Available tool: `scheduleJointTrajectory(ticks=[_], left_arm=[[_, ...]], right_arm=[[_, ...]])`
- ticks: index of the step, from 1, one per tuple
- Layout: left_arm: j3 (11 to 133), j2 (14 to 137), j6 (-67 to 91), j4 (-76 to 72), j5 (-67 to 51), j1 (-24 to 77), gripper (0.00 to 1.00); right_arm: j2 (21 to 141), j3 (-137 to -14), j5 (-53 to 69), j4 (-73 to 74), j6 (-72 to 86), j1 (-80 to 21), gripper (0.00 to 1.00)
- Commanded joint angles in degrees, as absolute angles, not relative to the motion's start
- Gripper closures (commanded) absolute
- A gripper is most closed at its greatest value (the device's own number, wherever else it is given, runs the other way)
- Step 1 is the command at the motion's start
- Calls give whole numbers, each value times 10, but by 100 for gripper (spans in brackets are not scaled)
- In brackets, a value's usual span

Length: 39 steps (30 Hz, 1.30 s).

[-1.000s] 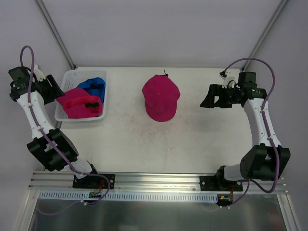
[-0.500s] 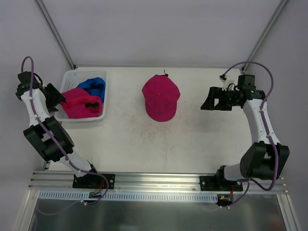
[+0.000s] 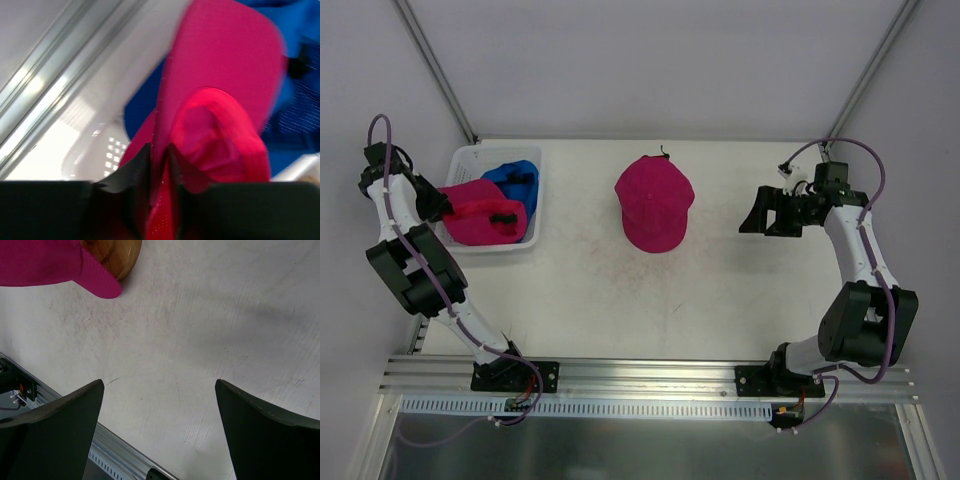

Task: Stack the hats

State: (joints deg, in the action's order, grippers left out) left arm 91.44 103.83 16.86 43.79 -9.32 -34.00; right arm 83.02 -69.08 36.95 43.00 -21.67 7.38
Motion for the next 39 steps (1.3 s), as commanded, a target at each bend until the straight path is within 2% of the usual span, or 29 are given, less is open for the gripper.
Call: scheduleJointTrajectory(ticks=[1,3,9,13,15,20,26,32,36,39], left_arm=[[960,1022,177,414,-126,-318,86],[968,1006,167,410,-149,-302,100],[937,933,95,344,-213,-245,100],[909,849,12,257,-341,-227,100],[909,830,-31,228,-444,-222,100],[924,779,-80,194,-573,-190,100],[904,696,-179,171,-568,-76,100],[849,628,-219,132,-519,42,100],[835,611,-219,117,-488,86,100],[831,599,-218,108,-483,106,100]], right_arm=[[825,-694,391,421,-221,83,1],[819,-697,395,421,-221,85,1],[802,-765,421,462,-248,90,1],[777,-814,457,468,-264,93,0],[771,-839,471,468,-270,93,1],[781,-932,547,460,-246,91,1],[787,-1001,553,324,-117,8,0],[760,-980,473,196,-42,-140,1],[759,-962,446,103,-2,-213,0],[770,-969,416,96,-10,-267,1]])
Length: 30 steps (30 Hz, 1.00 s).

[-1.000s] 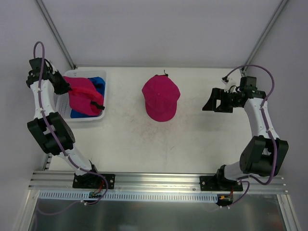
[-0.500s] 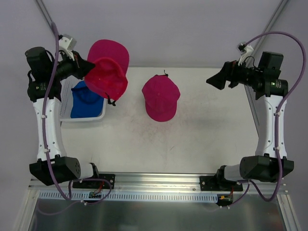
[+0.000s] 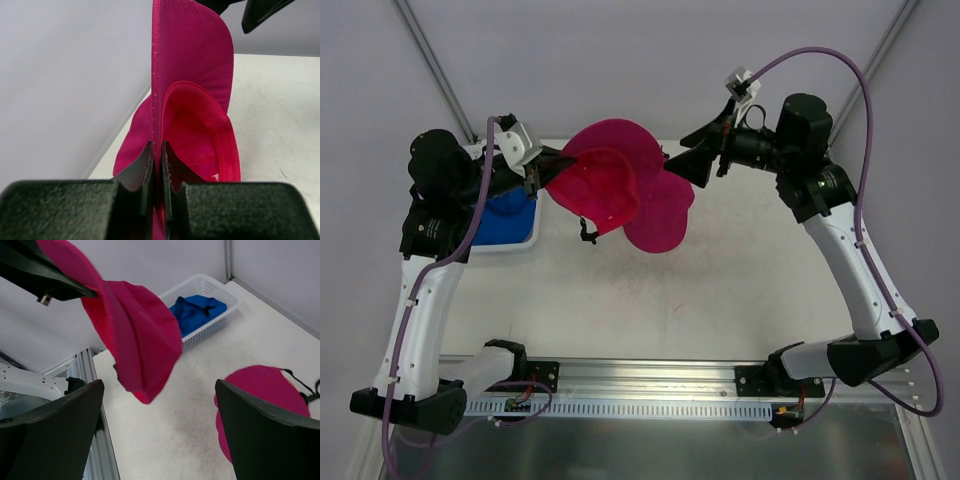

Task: Stack the hats

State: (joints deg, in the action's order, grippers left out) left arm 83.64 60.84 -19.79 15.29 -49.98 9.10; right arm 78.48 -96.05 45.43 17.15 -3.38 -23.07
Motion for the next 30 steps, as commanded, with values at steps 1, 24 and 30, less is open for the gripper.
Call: scheduleJointTrajectory(ticks=[1,24,30], left_arm=[[829,598,-219,107,-483,112,100],[795,563,-21,86,-270,160,1],[845,572,136,84,-263,152,1]], right_arm=[[774,-976,411,95,-13,-276,0],[790,-1008,116,41,-242,-330,100],[791,-992,73,-91,-375,-341,100]])
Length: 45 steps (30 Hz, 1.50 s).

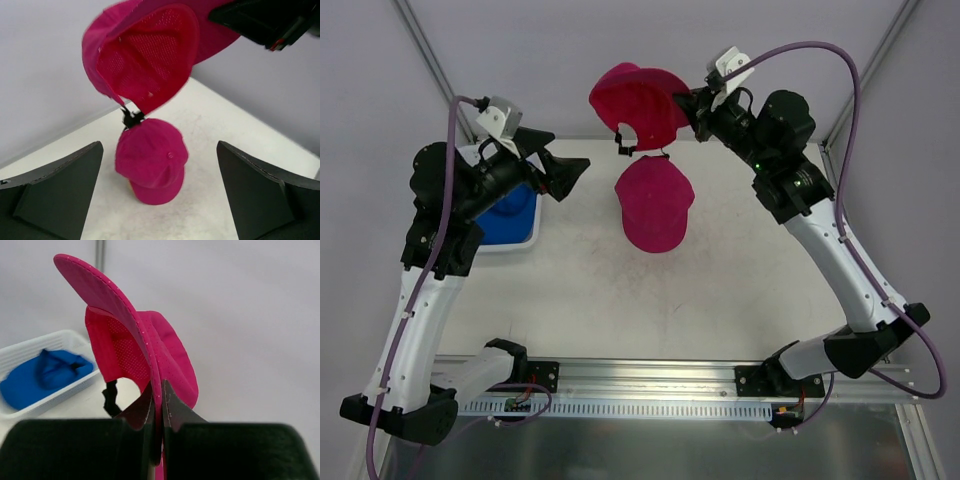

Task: Stack the hats

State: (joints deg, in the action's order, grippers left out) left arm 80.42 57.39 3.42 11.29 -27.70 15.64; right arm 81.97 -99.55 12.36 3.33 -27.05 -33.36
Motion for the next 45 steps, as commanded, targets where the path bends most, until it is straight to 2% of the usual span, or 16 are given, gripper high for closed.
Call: scheduleJointTrajectory(ticks=[1,3,7,12,16,23,29,32,33,37,39,43,45], left_arm=[[852,581,182,85,-275,151,1],[868,594,239,86,-325,142,1],[902,670,461,85,-425,99,1],[928,751,627,75,-524,63,3],[865,743,712,-41,-514,65,3],[869,773,748,-51,-502,92,7],[866,790,773,-54,-488,119,16],[862,805,773,-67,-491,127,31],[861,809,773,-73,-494,128,45],[860,831,757,-98,-510,132,72],[854,839,751,-104,-513,133,78],[831,860,731,-141,-528,132,100],[831,869,716,-151,-551,133,100]], right_arm=[[784,-977,76,-138,-427,-341,100],[773,-916,88,-192,-479,-341,100],[747,-820,151,-326,-606,-350,100],[728,-781,164,-352,-675,-354,100],[718,-747,175,-382,-707,-355,100],[714,-701,185,-417,-749,-366,100],[707,-672,183,-417,-771,-376,100],[702,-664,177,-422,-773,-381,100],[702,-659,175,-424,-775,-381,100],[693,-623,171,-446,-790,-381,100],[685,-593,181,-455,-798,-381,100],[674,-539,201,-507,-829,-381,100],[672,-523,201,-511,-833,-381,100]])
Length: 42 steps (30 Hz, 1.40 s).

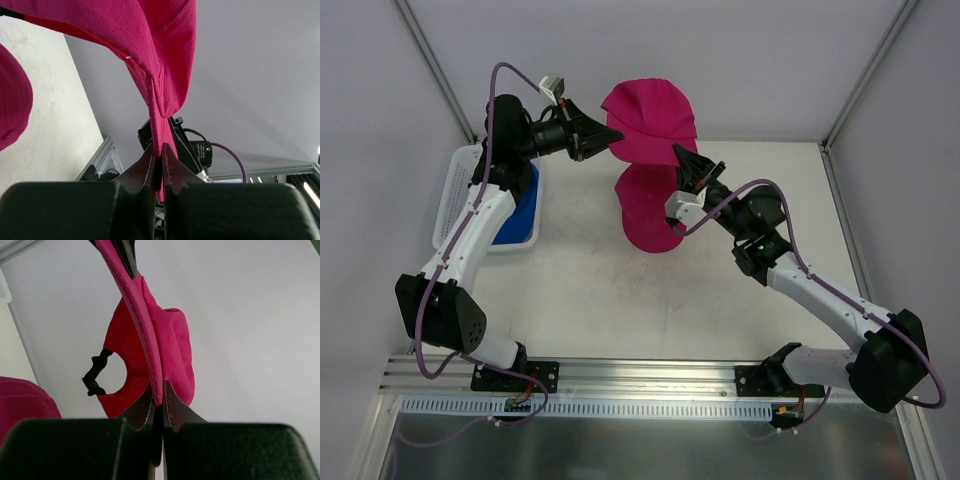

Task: Stack the hats

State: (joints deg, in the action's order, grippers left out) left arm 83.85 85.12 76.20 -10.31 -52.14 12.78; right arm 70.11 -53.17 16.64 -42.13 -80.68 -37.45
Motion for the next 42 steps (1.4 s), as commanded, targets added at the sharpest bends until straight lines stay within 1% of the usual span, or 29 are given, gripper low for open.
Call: scheduleJointTrajectory(ticks=[1,8,15,17,19,22,30,42], left_arm=[[824,874,690,-156,-557,133,100],[749,881,611,-195,-587,133,100],[719,876,521,-196,-598,143,100],[714,875,459,-185,-607,154,100],[707,871,398,-136,-598,159,100],[688,871,356,-113,-585,161,100],[645,882,309,-91,-571,161,100],[624,890,245,-56,-559,161,100]], right_arm=[[671,-513,200,-511,-837,-382,100],[660,-487,197,-511,-860,-379,100],[639,-431,230,-512,-903,-379,100],[637,-420,237,-516,-916,-379,100],[635,-411,240,-515,-925,-380,100],[635,-403,241,-505,-937,-380,100],[643,-390,265,-504,-975,-379,100],[597,-317,298,-460,-1023,-385,100]])
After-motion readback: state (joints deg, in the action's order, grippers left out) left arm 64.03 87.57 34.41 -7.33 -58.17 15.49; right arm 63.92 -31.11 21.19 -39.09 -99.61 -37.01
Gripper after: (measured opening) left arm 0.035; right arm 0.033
